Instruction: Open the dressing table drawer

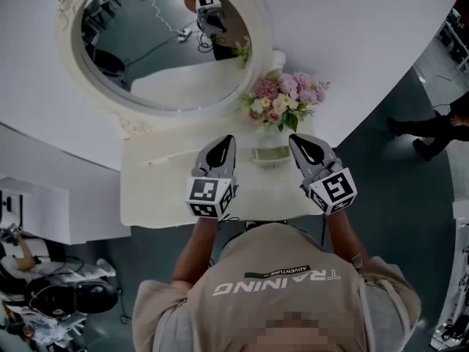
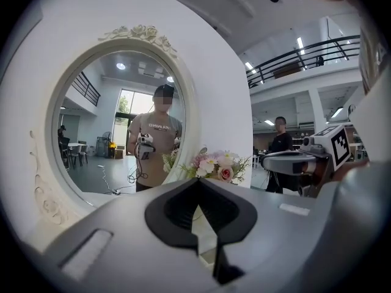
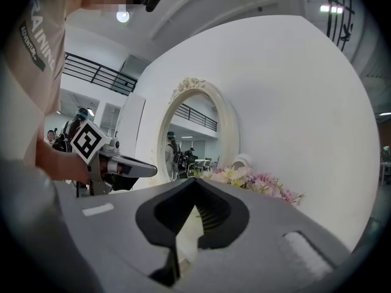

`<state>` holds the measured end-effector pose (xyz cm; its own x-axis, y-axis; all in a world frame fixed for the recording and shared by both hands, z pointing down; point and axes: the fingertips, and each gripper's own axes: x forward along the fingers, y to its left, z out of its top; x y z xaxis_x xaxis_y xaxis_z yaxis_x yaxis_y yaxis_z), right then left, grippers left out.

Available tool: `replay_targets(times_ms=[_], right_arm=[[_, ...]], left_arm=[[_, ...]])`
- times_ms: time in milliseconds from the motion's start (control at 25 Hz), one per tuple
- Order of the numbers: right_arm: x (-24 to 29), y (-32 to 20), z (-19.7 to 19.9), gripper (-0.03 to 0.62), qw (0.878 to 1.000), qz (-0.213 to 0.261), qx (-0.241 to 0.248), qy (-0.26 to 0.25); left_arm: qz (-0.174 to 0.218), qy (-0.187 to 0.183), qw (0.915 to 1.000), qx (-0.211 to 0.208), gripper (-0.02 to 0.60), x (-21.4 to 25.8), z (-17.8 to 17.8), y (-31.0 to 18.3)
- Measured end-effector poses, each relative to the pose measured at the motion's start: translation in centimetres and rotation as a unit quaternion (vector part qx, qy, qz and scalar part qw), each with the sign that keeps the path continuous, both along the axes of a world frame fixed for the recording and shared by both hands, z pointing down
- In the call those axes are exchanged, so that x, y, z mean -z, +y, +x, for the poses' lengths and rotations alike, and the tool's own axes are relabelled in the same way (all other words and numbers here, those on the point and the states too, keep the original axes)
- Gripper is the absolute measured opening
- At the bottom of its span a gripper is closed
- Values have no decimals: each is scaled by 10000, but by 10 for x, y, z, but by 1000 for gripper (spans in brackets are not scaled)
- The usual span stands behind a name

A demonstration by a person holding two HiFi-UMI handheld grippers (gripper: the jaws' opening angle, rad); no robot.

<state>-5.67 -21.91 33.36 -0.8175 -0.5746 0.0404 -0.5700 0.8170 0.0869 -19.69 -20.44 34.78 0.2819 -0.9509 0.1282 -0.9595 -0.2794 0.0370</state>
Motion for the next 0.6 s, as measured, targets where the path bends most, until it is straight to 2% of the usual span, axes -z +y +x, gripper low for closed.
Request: replay_targets(times_ms=[360, 600], right_arm=[[-2, 13, 2, 3, 9999, 40, -75, 62], [-5, 21, 14, 3, 9997, 77, -220, 111]], left_arm=[[28, 38, 10000, 27, 18, -2, -3, 7], [25, 40, 9999, -113, 18, -2, 7, 12]])
